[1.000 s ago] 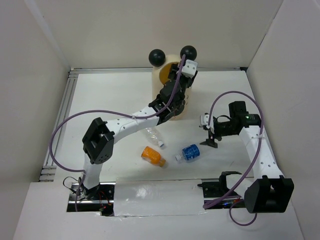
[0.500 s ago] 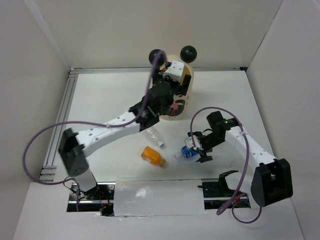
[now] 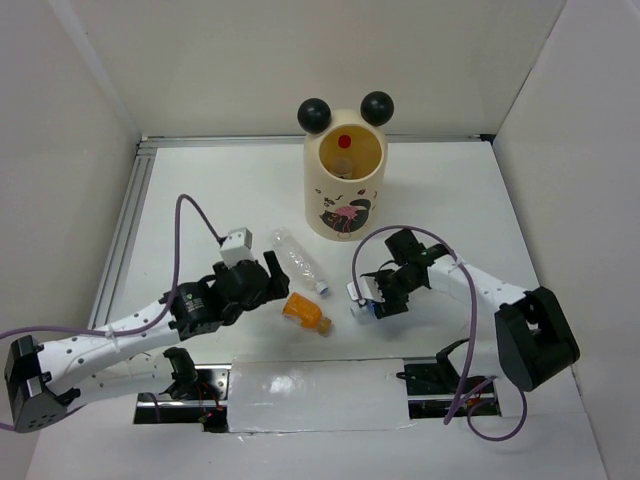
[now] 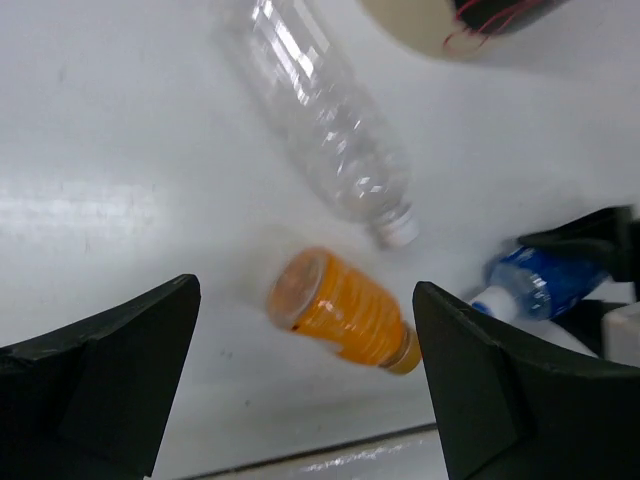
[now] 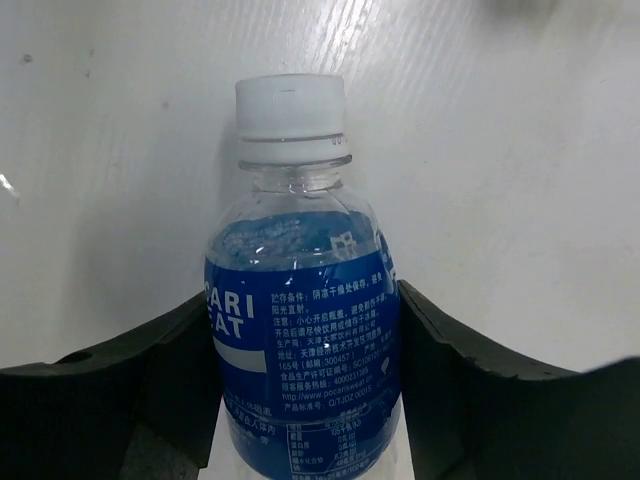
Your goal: Put the plastic bottles in the bin
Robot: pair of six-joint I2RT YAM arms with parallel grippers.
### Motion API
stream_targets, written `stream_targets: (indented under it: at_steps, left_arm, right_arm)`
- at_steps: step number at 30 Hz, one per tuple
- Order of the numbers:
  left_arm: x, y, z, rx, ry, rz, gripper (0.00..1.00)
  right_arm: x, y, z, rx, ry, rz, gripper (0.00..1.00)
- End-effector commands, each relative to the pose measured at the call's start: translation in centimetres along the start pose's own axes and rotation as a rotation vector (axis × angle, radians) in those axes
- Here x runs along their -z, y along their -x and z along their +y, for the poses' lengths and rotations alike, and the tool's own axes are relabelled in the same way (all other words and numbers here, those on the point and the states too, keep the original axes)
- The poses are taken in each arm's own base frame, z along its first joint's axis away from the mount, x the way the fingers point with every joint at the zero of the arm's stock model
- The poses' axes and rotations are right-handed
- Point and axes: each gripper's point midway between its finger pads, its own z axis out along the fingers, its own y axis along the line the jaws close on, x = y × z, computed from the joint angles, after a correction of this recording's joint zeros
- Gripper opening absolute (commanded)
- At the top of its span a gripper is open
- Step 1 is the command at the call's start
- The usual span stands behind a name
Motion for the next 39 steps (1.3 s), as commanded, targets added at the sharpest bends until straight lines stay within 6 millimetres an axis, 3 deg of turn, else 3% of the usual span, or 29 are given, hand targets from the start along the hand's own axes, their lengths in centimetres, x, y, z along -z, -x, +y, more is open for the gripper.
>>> stream_targets:
  at_steps: [1, 3, 4, 6, 7, 11, 16, 19, 22, 25, 29, 33, 34, 35, 37, 39]
  left_arm:
    - [0.6, -2.6, -1.0, 0.214, -0.048, 0.113, 1.0]
    - [0.2, -4.0, -1.4, 0.243, -0.056, 0.166, 1.0]
    - [-0.2, -5.4, -1.3, 0.274, -0.037, 0.221, 1.0]
    - [-0.6, -5.9, -2.0, 0.326, -0.043, 0.257, 1.0]
    - [-0.5, -6.7, -2.5, 0.341, -0.052, 0.299, 1.0]
    - [-1.1, -7.2, -4.1, 0.426, 0.01, 0.388, 1.0]
    - [-1.4, -8.5, -4.3, 0.52, 0.125, 0.497, 1.0]
    - [-1.3, -9.4, -3.8, 0.566, 0.182, 0.531, 1.0]
    - [-1.4, -10.1, -3.3, 0.579, 0.218, 0.547, 1.0]
    - [-1.4, -10.4, -2.8, 0.595, 0.241, 0.55, 1.0]
    - [-1.7, -10.9, -2.2, 0.585, 0.266, 0.544, 1.0]
    - [-2.2, -11.2, -2.0, 0.578, 0.282, 0.538, 1.0]
    - [-2.4, -11.5, -1.8, 0.573, 0.293, 0.542, 1.0]
    - [-2.5, -11.1, -2.3, 0.58, 0.276, 0.537, 1.0]
    - [-2.8, -11.4, -2.3, 0.573, 0.292, 0.541, 1.0]
    - [-3.0, -11.5, -2.4, 0.571, 0.297, 0.543, 1.0]
  right_arm:
    - [3.6, 3.6, -1.5, 0.089, -0.054, -0.115, 0.4]
    - [5.4, 6.7, -1.4, 0.176, -0.048, -0.227, 0.34]
    - [7.2, 8.5, -1.4, 0.249, -0.037, -0.26, 0.32]
    - [9.6, 12.1, -1.6, 0.269, -0.051, -0.38, 0.32]
    - [12.1, 14.4, -3.3, 0.297, -0.109, -0.42, 0.32]
    - [18.7, 21.7, -6.4, 0.348, -0.234, -0.633, 0.33]
    - [25.2, 28.4, -10.3, 0.497, -0.382, -0.817, 0.34]
    - [27.4, 30.5, -11.9, 0.56, -0.395, -0.88, 0.36]
    - [28.1, 30.4, -14.7, 0.633, -0.44, -0.89, 0.36]
    - [27.6, 28.6, -17.5, 0.62, -0.436, -0.895, 0.38]
    - [26.0, 24.7, -21.5, 0.592, -0.444, -0.882, 0.39]
    - [25.0, 21.0, -24.4, 0.532, -0.445, -0.886, 0.49]
    - [24.9, 20.5, -24.7, 0.526, -0.438, -0.899, 0.53]
    - [24.5, 19.8, -25.5, 0.512, -0.43, -0.906, 0.62]
    - [24.4, 19.2, -26.1, 0.495, -0.42, -0.922, 0.69]
    - [24.4, 18.7, -26.4, 0.496, -0.43, -0.916, 1.0]
